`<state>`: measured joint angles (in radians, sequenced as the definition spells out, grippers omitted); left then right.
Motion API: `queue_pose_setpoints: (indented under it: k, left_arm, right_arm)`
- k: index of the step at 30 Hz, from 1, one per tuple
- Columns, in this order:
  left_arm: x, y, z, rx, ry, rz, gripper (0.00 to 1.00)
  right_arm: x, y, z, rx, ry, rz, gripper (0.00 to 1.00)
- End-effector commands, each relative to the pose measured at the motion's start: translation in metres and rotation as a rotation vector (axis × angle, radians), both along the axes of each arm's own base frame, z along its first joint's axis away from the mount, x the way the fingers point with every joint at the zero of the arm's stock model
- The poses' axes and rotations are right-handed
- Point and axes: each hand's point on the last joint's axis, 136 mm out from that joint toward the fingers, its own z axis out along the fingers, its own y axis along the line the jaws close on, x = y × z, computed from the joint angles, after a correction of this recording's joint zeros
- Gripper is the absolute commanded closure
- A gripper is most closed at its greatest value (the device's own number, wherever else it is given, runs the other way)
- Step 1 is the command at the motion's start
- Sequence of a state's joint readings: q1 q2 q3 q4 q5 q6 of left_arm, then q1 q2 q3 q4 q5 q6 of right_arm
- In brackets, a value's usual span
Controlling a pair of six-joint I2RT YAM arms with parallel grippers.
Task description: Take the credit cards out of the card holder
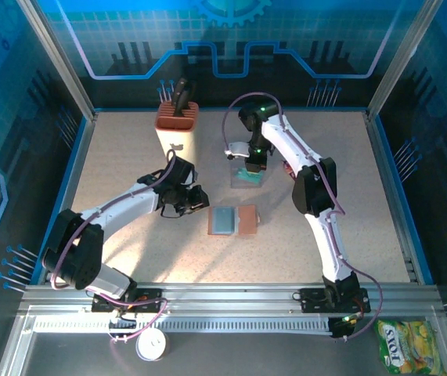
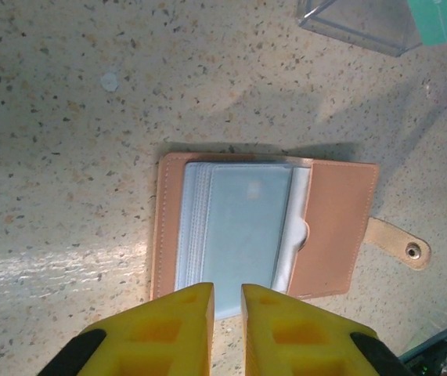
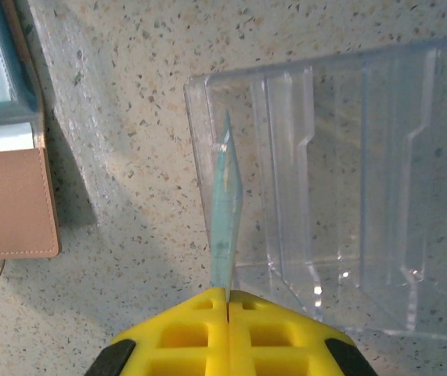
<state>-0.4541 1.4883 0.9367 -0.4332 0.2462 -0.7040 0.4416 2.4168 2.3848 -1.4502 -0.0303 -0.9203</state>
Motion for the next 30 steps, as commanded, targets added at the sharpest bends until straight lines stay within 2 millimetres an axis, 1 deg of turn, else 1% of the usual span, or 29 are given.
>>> queue_pose_setpoints:
  k: [1, 5, 7, 9, 12, 14, 18, 23, 26, 30]
  left_arm:
    - [-0.007, 0.008, -0.003, 0.018, 0.01, -0.002, 0.83]
    - [-0.007, 0.007, -0.002, 0.015, 0.006, 0.001, 0.83]
    - [-0.007, 0.007, -0.002, 0.014, 0.006, 0.002, 0.83]
    - [-0.007, 0.007, -0.001, 0.015, 0.005, 0.001, 0.83]
    - [-0.007, 0.007, -0.003, 0.017, 0.011, -0.003, 0.83]
    - [-0.006, 0.006, -0.002, 0.015, 0.012, -0.006, 0.83]
    - [-0.004, 0.005, -0.002, 0.011, 0.01, -0.007, 0.83]
    - [-0.004, 0.005, -0.003, 0.012, 0.015, -0.007, 0.83]
    - [-0.004, 0.005, -0.003, 0.015, 0.015, -0.006, 0.83]
    - [-0.006, 0.006, -0.004, 0.017, 0.018, -0.003, 0.83]
  right_arm:
    - [-0.008, -0.002, -0.007, 0.004, 0.058, 0.03, 1.0]
    - [-0.011, -0.003, -0.017, -0.007, 0.089, 0.031, 1.0]
    - [-0.011, -0.003, -0.015, -0.008, 0.085, 0.029, 1.0]
    - [-0.01, 0.0, -0.003, 0.013, 0.06, 0.017, 1.0]
    - [-0.007, 0.005, 0.022, 0.056, 0.003, 0.009, 1.0]
    - [-0.005, 0.005, 0.033, 0.064, -0.029, 0.008, 1.0]
    - [-0.002, 0.004, 0.049, 0.057, -0.078, 0.013, 1.0]
    - [0.002, 0.013, 0.063, 0.085, -0.13, 0.03, 1.0]
    - [0.006, 0.017, 0.062, 0.092, -0.148, 0.038, 1.0]
    - [0.012, 0.017, 0.05, 0.07, -0.143, 0.044, 1.0]
